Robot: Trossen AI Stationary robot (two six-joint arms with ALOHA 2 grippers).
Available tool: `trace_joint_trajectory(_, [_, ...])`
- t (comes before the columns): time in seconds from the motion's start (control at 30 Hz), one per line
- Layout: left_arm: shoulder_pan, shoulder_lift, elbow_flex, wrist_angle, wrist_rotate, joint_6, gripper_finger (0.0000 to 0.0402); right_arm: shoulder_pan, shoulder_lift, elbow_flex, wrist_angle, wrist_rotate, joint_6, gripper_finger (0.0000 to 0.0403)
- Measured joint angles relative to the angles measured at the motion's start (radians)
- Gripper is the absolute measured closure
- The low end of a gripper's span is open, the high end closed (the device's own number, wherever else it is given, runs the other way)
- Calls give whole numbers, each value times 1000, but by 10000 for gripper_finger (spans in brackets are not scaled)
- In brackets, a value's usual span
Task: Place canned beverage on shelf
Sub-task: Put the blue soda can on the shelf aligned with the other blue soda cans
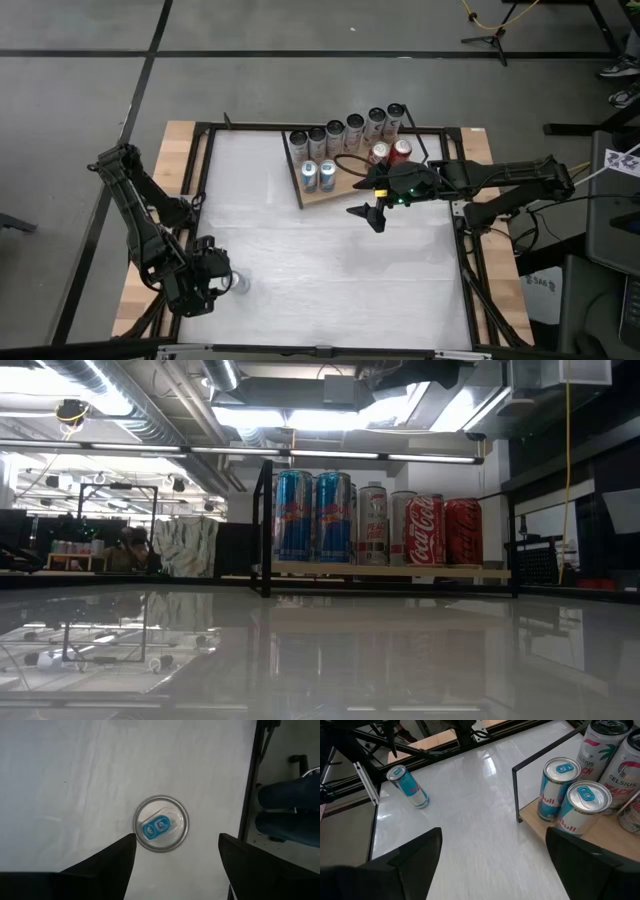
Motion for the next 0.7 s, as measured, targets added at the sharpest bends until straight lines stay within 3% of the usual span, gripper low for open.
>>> trace_joint_trajectory(0.7, [0,3,-51,0,-13,-106,127,0,0,0,0,0,0,56])
